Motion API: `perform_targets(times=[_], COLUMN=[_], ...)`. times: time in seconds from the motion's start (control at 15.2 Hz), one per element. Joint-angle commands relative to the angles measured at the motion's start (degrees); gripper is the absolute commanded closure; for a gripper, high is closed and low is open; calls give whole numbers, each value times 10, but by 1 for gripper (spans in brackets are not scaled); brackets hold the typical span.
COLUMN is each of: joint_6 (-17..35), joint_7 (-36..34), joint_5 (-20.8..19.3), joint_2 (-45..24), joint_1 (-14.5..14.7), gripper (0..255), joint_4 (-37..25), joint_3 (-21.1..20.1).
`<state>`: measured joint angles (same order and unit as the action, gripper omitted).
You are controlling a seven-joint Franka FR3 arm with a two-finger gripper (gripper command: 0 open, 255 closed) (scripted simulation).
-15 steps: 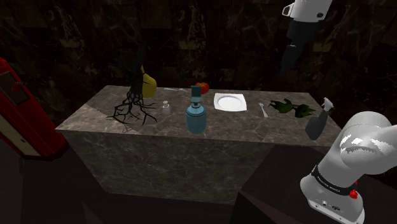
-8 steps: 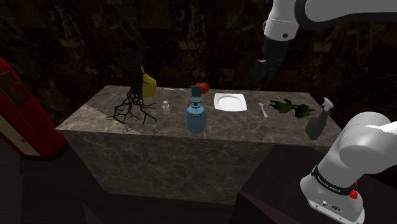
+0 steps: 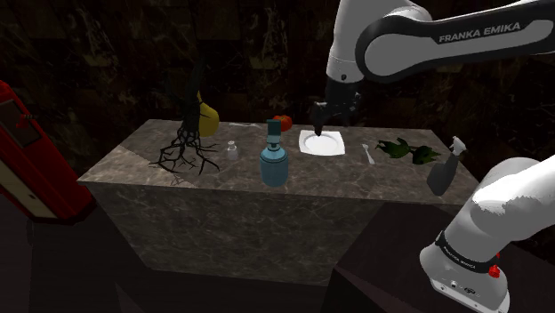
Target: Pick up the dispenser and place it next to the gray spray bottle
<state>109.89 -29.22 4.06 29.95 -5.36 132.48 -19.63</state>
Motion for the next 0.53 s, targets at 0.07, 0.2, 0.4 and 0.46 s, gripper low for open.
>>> perform_targets(times=[0.07, 0.2, 0.4, 0.46], joint_6=[46, 71, 99, 106], joint_7=[-81, -135, -221, -252], joint_5=[-21, -43, -91, -110], joint_2=[-63, -106, -177, -202], joint_1=[-23, -39, -63, -70], gripper=[0, 0, 0, 0], joint_4=[-25, -46, -85, -100], joint_3=[-41, -66, -99, -108])
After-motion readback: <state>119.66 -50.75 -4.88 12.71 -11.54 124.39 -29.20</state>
